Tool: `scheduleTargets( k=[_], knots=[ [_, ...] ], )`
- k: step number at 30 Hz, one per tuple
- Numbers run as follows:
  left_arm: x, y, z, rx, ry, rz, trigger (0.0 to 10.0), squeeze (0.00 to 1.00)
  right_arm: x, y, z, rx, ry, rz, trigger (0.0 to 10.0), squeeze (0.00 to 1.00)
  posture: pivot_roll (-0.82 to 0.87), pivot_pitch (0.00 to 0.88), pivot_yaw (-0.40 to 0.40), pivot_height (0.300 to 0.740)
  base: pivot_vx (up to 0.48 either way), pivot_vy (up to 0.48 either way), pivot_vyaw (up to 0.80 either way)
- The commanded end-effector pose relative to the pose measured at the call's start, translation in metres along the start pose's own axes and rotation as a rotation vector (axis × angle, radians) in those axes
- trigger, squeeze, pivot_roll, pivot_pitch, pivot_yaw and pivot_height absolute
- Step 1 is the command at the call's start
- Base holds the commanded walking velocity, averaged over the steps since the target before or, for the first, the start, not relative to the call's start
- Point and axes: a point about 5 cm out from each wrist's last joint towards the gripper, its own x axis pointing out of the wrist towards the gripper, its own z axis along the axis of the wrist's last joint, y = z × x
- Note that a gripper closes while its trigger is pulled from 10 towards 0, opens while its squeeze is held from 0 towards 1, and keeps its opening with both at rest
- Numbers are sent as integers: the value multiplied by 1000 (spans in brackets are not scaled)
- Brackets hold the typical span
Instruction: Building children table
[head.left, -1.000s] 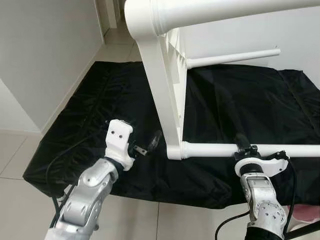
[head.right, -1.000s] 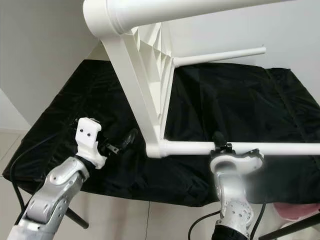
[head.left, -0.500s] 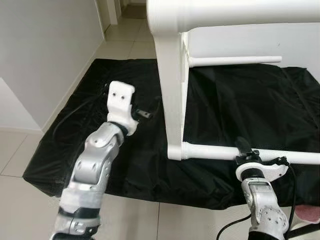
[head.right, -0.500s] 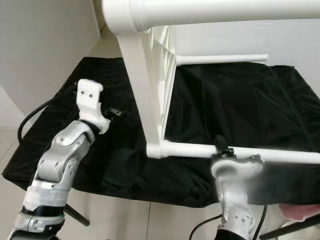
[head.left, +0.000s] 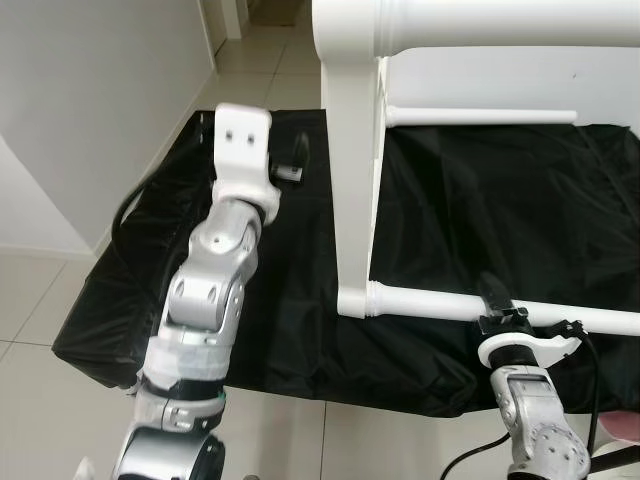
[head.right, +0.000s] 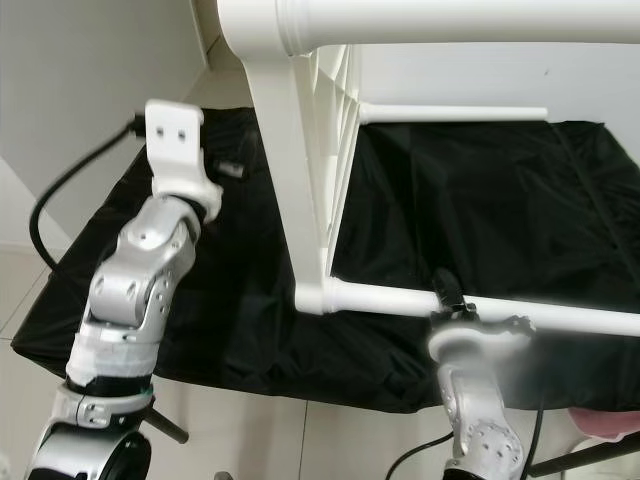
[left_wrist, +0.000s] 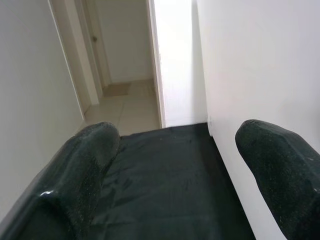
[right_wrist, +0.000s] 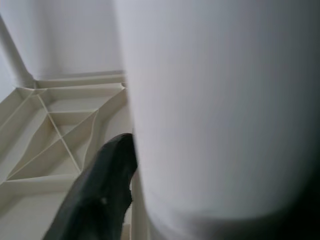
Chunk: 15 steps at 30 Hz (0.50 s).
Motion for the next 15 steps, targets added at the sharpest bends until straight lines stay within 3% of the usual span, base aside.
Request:
scheduleTargets(
  k=[1,4,6,7,8,15],
  knots=[
    [-1,3,-2,16,19,24,10000,0,-53,-49,-32,108,60,-196,10000,1000,-55,71,70,740,0,0,0],
    [1,0,-1,25,21,25,10000,0,-71,-51,-22,91,76,-143,10000,1000,-60,78,83,740,0,0,0],
    [1,0,-1,25,21,25,10000,0,-71,-51,-22,91,76,-143,10000,1000,-60,78,83,740,0,0,0],
    [1,-1,-2,28,26,22,10000,0,-76,-50,-21,80,89,-129,10000,749,-64,81,85,740,0,0,0],
    [1,-1,-3,30,30,21,10000,0,-82,-51,-20,73,96,-150,10000,0,-70,88,91,740,0,0,0],
    [2,-2,-3,33,44,11,10000,0,-103,-51,-14,50,80,-150,10000,0,-82,99,101,740,0,0,0]
  ],
)
